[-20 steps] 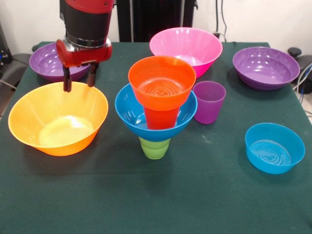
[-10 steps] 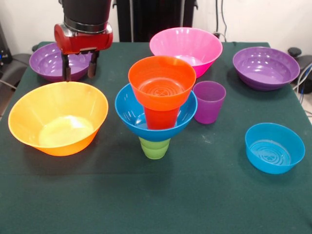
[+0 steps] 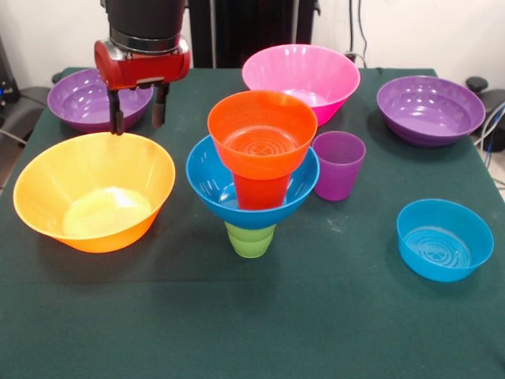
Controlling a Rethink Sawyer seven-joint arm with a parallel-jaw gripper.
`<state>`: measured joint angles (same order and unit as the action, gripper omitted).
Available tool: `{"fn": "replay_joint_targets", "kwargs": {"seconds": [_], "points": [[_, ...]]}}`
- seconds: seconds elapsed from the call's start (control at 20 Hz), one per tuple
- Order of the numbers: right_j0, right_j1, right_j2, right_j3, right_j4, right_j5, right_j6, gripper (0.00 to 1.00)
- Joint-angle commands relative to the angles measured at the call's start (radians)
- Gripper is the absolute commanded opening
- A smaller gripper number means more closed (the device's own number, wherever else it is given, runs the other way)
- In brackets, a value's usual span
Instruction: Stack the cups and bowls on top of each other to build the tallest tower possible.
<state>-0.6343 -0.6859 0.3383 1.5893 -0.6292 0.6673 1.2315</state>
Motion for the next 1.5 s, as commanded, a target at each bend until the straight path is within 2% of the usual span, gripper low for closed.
{"fn": "replay_joint_targets", "kwargs": {"seconds": [0.05, 0.95, 1.5], "points": [[-0.006, 0.075, 0.077, 0.059, -0.009, 0.101, -0.145, 1.0], [0.014, 0.12, 0.046, 0.048, -0.041, 0.078, -0.103, 1.0], [0.054, 0.139, -0.005, 0.004, -0.106, 0.044, -0.069, 1.0]]}}
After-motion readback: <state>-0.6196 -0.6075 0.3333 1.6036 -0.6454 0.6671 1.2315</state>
